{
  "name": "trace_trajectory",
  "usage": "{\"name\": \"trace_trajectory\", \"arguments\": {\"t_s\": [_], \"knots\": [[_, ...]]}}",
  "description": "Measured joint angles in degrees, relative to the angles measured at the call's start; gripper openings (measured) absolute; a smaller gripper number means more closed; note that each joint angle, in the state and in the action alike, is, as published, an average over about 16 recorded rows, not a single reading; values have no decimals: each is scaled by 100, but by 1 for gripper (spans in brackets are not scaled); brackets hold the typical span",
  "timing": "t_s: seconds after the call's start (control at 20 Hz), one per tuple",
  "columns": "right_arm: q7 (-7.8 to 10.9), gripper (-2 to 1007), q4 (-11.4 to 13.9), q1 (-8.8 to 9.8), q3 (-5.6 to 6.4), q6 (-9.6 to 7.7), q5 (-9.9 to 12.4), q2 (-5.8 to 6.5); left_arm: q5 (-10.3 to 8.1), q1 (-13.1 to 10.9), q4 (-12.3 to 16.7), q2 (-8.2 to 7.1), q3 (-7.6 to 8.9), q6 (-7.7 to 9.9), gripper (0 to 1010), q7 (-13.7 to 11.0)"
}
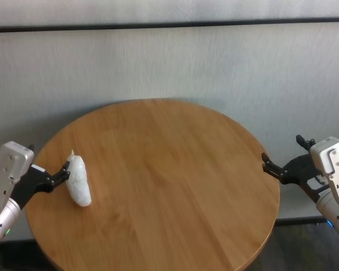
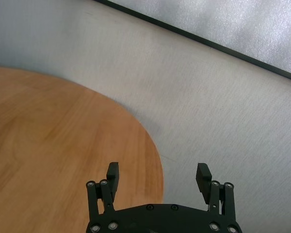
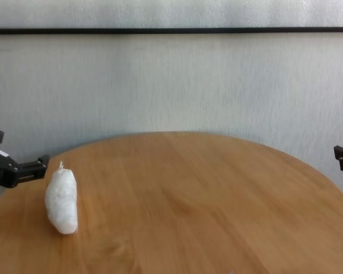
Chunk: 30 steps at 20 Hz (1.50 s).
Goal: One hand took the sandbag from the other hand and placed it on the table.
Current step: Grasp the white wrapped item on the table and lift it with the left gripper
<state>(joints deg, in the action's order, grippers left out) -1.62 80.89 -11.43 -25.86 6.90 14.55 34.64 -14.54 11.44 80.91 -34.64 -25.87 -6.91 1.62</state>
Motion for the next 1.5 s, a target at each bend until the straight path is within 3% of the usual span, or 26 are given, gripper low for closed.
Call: {"name": "trace_trajectory", "arguments": {"t_s": [1.5], "knots": [[0, 1003, 0, 0, 0, 0, 0, 0, 0, 0, 0, 0, 0, 0, 1000, 0]]}}
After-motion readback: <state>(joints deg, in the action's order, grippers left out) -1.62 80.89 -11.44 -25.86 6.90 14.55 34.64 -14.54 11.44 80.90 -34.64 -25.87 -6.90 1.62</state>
